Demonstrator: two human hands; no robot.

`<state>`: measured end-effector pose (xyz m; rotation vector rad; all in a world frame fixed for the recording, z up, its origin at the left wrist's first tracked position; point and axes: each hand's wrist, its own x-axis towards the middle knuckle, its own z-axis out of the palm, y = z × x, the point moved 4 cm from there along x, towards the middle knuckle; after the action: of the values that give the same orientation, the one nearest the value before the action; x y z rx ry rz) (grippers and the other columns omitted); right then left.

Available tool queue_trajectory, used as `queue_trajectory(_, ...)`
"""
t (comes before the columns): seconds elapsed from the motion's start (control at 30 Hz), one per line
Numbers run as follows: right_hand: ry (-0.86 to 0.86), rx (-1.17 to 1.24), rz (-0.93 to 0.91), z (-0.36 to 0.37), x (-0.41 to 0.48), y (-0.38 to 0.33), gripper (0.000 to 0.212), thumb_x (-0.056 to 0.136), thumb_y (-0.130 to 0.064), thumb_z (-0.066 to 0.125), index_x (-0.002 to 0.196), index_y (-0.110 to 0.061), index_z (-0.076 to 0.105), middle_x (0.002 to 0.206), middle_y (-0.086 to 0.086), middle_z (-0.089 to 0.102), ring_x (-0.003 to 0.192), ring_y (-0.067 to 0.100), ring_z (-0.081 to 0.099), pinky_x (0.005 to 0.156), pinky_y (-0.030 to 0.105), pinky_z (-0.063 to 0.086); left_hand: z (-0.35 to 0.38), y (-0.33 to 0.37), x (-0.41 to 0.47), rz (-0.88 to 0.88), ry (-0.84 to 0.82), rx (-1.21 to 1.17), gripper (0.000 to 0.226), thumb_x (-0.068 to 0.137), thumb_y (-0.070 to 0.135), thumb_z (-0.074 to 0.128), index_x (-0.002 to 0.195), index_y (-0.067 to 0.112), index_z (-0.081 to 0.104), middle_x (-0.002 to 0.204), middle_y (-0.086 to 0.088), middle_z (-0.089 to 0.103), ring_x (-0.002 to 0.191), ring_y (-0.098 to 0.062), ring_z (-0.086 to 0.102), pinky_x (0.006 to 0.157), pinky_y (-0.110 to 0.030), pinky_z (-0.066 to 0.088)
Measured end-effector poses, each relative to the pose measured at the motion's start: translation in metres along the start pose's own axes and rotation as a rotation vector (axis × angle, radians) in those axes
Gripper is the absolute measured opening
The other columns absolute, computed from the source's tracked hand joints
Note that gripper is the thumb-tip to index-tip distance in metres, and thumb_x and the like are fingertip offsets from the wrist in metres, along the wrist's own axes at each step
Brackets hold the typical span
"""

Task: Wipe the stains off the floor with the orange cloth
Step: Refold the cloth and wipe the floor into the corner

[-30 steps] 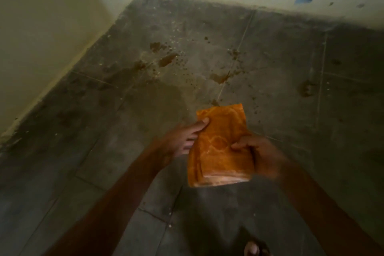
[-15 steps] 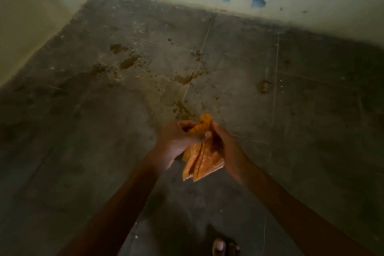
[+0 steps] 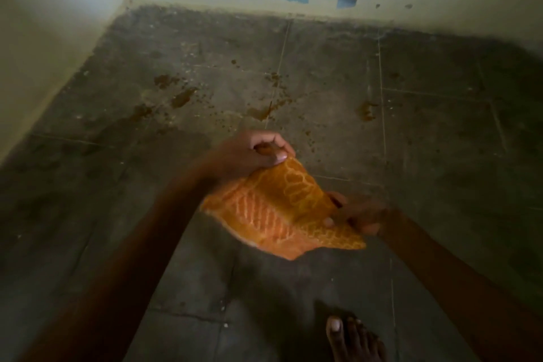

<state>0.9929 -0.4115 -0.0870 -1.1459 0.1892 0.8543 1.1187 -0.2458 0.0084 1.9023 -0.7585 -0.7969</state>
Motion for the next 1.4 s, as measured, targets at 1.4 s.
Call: queue_trajectory(1.4,0.611,0.264,-0.296,-0.037,-0.148,0.002,0.032,0.09,-0.033,0.068,0.116,-0.014,0.067,0.112,0.01,0.075,0.104,0.026,0.072,0.085,0.039,0.059,0.124,0.011,0.026,-0.298,0.277,-0.241,0.039,0.071,0.055,0.076,0.084,0.019,0.07,0.076,0.0,0.072,0.072,-0.017,0.071,0.061,-0.03,0.056)
